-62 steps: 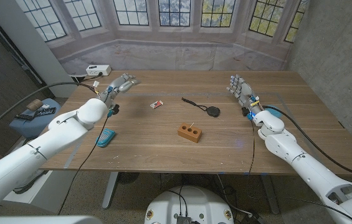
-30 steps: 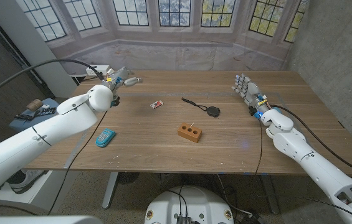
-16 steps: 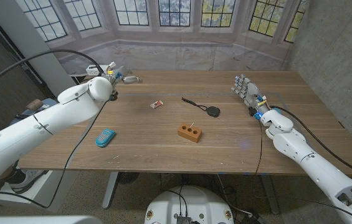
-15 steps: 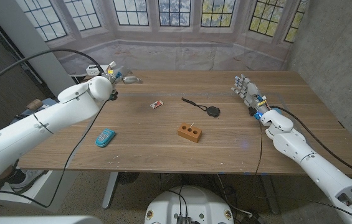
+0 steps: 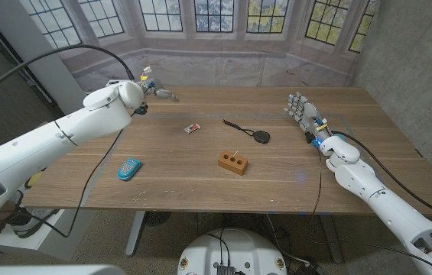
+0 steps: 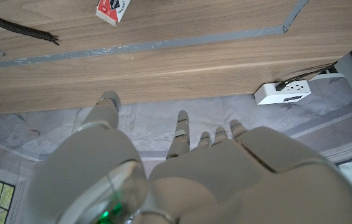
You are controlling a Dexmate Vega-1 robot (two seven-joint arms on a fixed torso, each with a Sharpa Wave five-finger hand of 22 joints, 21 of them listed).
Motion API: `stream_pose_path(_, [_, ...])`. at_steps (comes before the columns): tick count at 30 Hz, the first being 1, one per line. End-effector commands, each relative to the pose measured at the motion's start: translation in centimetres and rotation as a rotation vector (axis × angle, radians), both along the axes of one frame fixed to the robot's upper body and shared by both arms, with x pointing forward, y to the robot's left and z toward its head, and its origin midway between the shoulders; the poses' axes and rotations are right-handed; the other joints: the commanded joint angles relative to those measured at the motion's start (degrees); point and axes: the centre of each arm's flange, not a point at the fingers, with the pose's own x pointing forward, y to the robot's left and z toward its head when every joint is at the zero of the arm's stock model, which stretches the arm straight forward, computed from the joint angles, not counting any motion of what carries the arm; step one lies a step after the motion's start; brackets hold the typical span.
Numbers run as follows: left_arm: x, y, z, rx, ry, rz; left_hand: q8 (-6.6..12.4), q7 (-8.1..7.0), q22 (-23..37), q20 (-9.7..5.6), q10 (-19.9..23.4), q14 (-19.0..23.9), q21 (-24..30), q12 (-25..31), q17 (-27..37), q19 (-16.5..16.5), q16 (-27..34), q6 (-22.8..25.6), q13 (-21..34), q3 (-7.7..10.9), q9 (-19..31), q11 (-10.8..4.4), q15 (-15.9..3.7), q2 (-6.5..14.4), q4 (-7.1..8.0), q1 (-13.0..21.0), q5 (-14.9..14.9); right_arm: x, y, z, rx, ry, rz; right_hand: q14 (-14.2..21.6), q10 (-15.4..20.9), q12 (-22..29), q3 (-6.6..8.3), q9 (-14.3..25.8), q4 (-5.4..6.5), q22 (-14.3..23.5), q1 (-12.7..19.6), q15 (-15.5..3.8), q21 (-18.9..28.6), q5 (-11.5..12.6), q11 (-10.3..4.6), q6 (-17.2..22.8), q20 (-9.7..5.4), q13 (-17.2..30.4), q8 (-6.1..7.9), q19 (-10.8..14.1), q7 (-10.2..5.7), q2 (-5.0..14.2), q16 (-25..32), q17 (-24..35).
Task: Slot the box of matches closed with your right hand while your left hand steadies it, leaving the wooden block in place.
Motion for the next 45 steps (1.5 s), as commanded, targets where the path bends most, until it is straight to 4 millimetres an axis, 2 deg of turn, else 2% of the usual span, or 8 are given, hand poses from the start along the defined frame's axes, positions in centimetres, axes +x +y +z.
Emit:
stream_pose_path(1, [0.5,-1.9,1.0,0.094,0.044,0.045,0.16,0.01,0.14,0.52,-9.11,-13.24,0.25,0.27,0.28,-5.75,0.35,1.21,-0.06,-0.69,0.19,0.70,0.34,0.93,0.02,2.32,0.56,0.4,-0.3,-0.4,0.024,-0.003,0.009,0.46,0.20,0.25,0.24,0.08,-0.49,0.23,0.71,0.02,0.25,-0.04,0.17,0.44,-0.73,0.12,0.51,0.57,0.10,0.05,0.56,0.16])
stream_pose_path(11, [0.7,-2.9,1.0,0.164,0.068,0.112,0.32,0.00,0.18,0.55,-7.42,-12.08,0.27,0.27,0.28,-5.22,0.35,3.23,-0.04,-2.02,0.30,0.72,0.33,1.36,0.06,4.52,0.66,0.5,-0.3,-0.7,0.040,-0.006,0.018,0.50,0.10,0.19,0.22,0.08,-0.66,0.23,0.74,0.14,0.24,-0.12,0.21,0.60,-0.64,0.13,0.49,0.60,0.15,0.11,0.61,0.19])
stream_pose_path(14, [0.9,-3.3,0.8,0.186,0.067,0.128,0.21,0.01,0.20,0.57,-7.33,-12.29,0.14,0.26,0.30,-6.67,0.34,3.39,-0.03,-2.38,0.32,0.71,0.33,1.45,0.06,5.08,0.74,0.5,-0.3,-0.7,0.042,-0.006,0.021,0.43,0.00,0.15,0.19,0.08,-0.70,0.23,0.70,0.14,0.23,-0.15,0.26,0.65,-0.60,0.13,0.48,0.61,0.20,0.12,0.61,0.22])
stream_pose_path(30, [2.4,-5.8,0.7,0.280,0.083,0.165,0.38,-0.02,0.18,0.51,-6.23,-11.57,0.27,0.33,0.28,-6.78,0.35,4.62,-0.01,-2.89,0.36,0.71,0.34,1.64,0.03,6.67,0.48,0.6,-0.6,-0.6,0.053,-0.007,0.033,0.38,-0.08,0.11,0.08,0.09,-0.92,0.24,0.57,0.50,0.17,-0.30,0.64,0.93,-0.33,0.14,0.43,0.50,0.51,0.19,0.68,0.33])
stream_pose_path(45, [4.4,-7.3,-0.4,0.322,0.128,0.175,0.24,-0.02,0.17,0.51,-5.43,-11.41,0.25,0.36,0.27,-6.71,0.33,5.50,-0.01,-3.09,0.37,0.69,0.35,1.91,0.02,7.45,0.43,0.6,-1.1,-1.1,0.071,-0.001,0.031,0.29,-0.24,0.06,0.02,0.10,-1.13,0.25,0.47,0.67,0.16,-0.40,0.75,1.19,-0.36,0.15,0.39,0.51,0.75,0.21,0.69,0.40])
